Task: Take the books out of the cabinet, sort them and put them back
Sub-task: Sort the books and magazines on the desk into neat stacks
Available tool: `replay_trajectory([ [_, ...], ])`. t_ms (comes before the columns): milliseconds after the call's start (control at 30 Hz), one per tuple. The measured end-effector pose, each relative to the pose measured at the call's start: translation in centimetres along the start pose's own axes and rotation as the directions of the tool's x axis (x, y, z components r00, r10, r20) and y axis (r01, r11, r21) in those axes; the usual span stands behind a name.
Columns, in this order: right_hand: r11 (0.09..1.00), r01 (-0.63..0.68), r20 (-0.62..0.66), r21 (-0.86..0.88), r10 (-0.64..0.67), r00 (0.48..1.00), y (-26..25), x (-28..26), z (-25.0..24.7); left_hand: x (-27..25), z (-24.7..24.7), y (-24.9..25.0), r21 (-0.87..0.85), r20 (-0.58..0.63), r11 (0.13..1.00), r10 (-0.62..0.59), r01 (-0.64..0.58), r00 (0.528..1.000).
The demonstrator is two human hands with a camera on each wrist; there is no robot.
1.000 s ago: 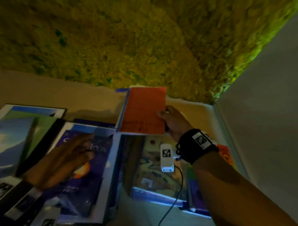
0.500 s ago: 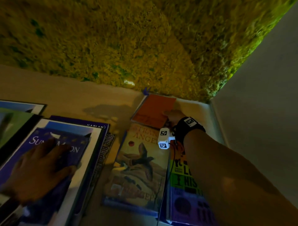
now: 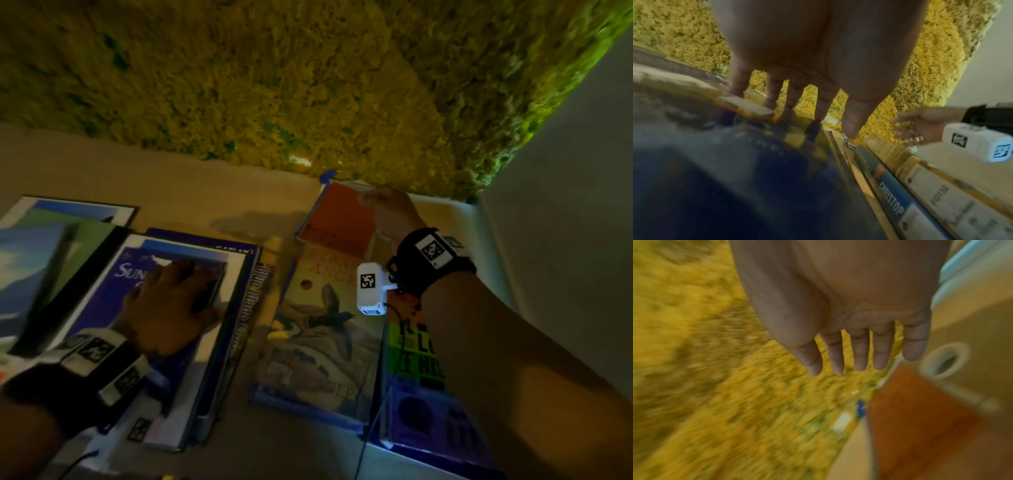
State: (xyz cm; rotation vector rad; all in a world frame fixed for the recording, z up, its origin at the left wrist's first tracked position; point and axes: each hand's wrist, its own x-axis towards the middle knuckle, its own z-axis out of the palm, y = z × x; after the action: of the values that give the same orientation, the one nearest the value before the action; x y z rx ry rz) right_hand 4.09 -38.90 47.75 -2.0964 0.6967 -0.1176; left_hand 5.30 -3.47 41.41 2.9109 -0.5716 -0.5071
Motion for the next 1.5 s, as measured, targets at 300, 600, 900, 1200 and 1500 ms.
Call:
replay_trajectory([
  [300,0.99,0.011,0.53,0.142,-0.086,0.843,-5.8,-10.2,15.2,-0.7,-1.2,-5.5,-0.184,0.023,0.966,0.189,-0.182,0.982],
  [600,0.994,-0.101,0.457,0.033,0.075,0.886,-4.9,-15.4,21.9,-3.6,-1.6,-12.8,-0.388,-0.094,0.912,0.106,-0.134,0.99],
  [900,0.949,-0.182,0.377,0.256,0.075,0.923,-4.5,-16.3,23.0,-1.6,-2.2,-14.9,-0.943,0.067,0.325,-0.017,0.068,0.998],
  [1200,0.937,-0.171,0.4,0.304,0.038,0.916,-2.9,-17.4,23.2,-2.3,-0.4,-13.8,-0.993,0.12,0.012,0.127,0.119,0.985],
  [1500,0.765,-0.327,0.477,0.555,0.03,0.879,-3.4,-17.6,21.8,-1.1,-4.9,-11.2,-0.984,0.065,-0.159,0.121,0.083,0.991],
])
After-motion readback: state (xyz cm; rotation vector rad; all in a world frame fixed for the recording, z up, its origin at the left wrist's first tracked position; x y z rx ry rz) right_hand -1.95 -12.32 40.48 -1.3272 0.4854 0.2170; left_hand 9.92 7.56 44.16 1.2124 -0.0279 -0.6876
